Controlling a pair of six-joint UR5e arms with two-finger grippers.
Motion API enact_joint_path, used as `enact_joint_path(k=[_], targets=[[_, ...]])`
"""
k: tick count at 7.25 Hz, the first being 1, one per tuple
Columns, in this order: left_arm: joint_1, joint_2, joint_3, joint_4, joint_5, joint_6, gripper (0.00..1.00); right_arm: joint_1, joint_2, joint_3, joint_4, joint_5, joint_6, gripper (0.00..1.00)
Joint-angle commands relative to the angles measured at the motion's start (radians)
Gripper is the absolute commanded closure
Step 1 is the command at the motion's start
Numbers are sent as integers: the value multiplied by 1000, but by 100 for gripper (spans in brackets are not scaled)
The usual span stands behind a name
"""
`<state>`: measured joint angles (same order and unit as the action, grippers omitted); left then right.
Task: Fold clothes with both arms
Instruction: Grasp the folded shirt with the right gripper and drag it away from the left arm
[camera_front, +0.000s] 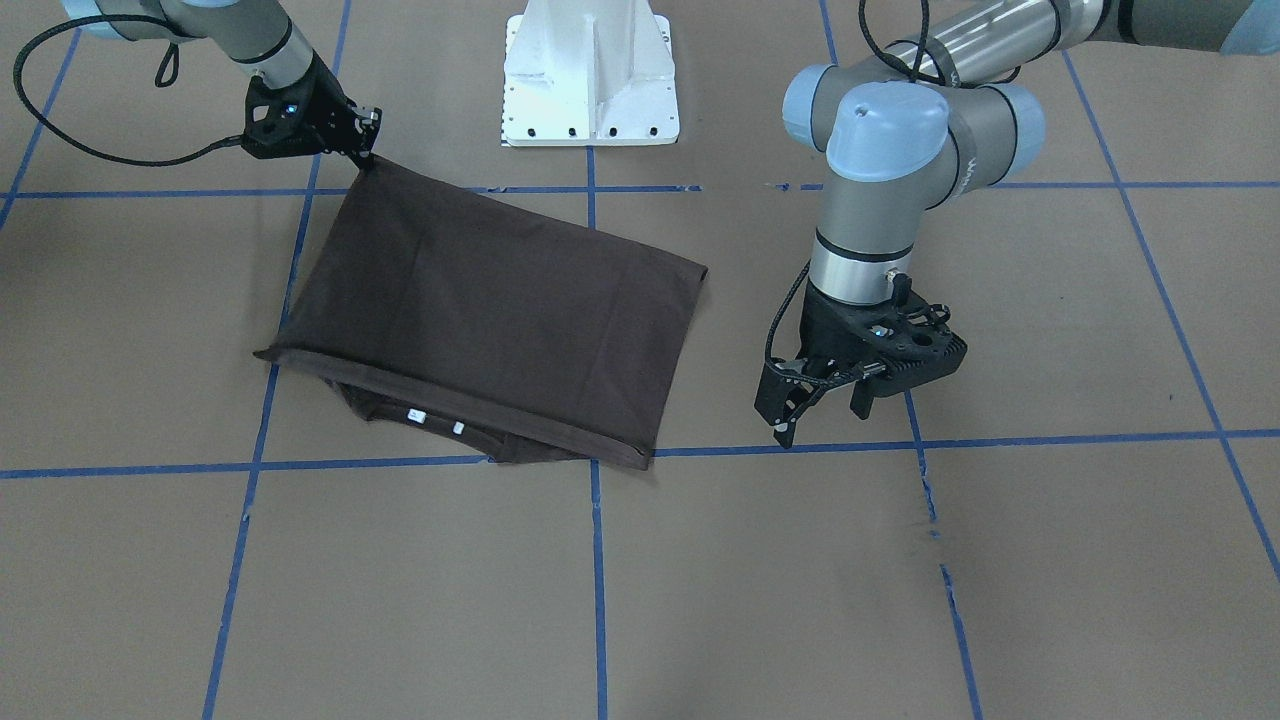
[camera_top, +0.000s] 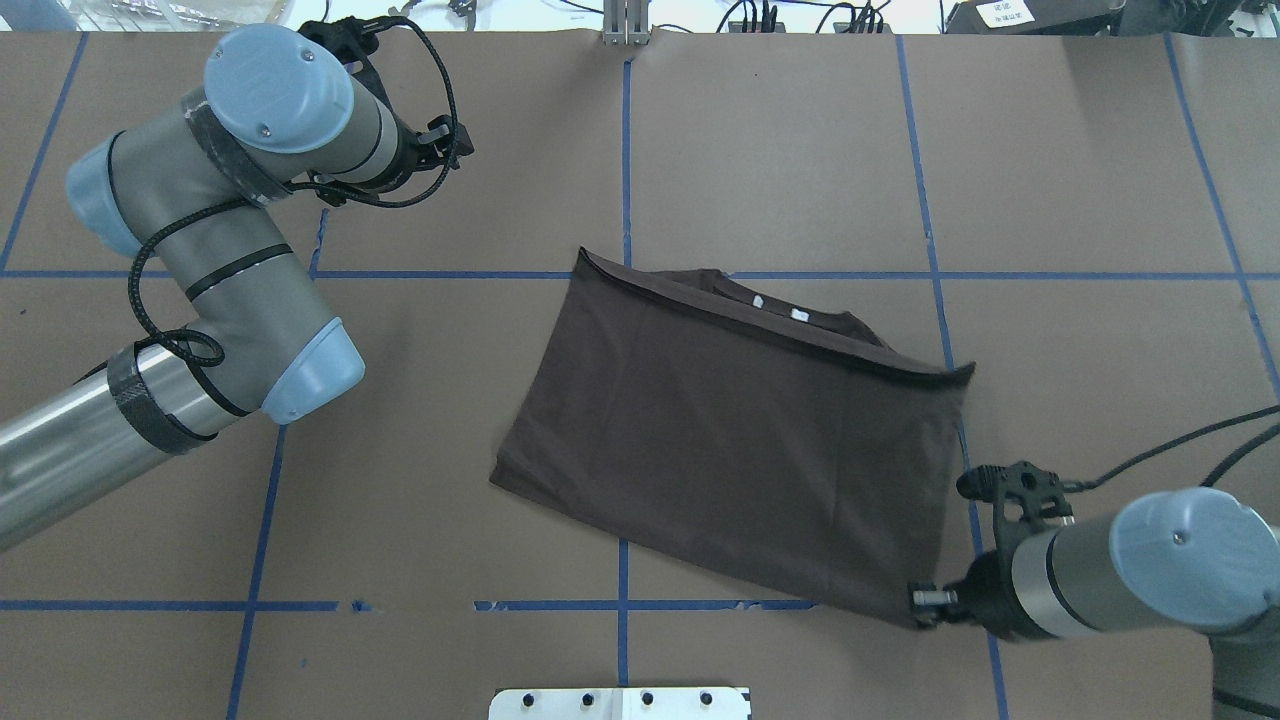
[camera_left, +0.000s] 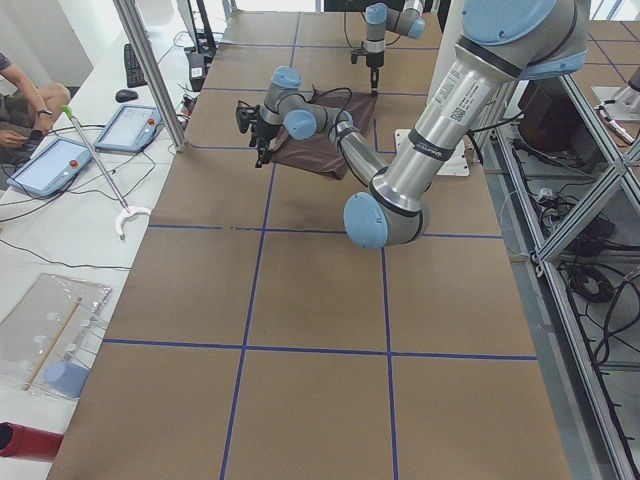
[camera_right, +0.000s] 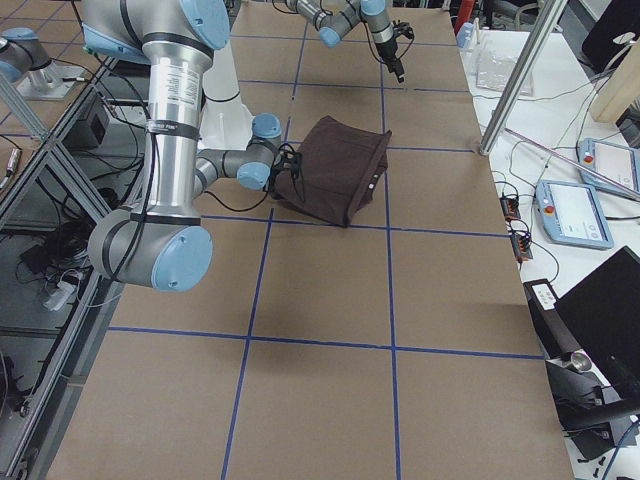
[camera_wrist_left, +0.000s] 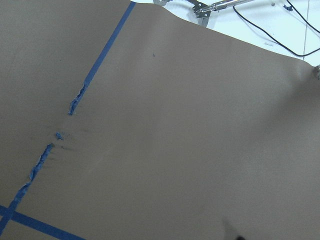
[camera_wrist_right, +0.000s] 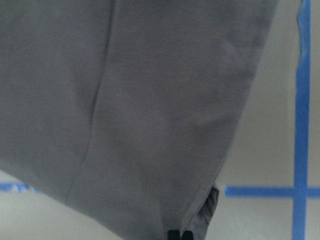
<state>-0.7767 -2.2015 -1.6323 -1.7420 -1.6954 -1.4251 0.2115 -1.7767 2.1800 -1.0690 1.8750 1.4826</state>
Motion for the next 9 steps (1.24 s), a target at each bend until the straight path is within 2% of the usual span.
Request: enact_joint_path(k=[1,2,4,7,9], targets=[[8,6,-6,-1,-1,-9,0,-186,-70,53,6,-7,25,1],[26,8,-24,2,-6,-12,0,-187,-55,76,8,-19,36,0],[170,109,-160,5,-27,-152,0,-42,-1,83,8,-22,36,0],[432,105,-175,28,-37,-517,6,197,123,69,8,-22,27,0],[491,98,-170,28,-35,-584,14,239,149,63,8,-23,24,0]])
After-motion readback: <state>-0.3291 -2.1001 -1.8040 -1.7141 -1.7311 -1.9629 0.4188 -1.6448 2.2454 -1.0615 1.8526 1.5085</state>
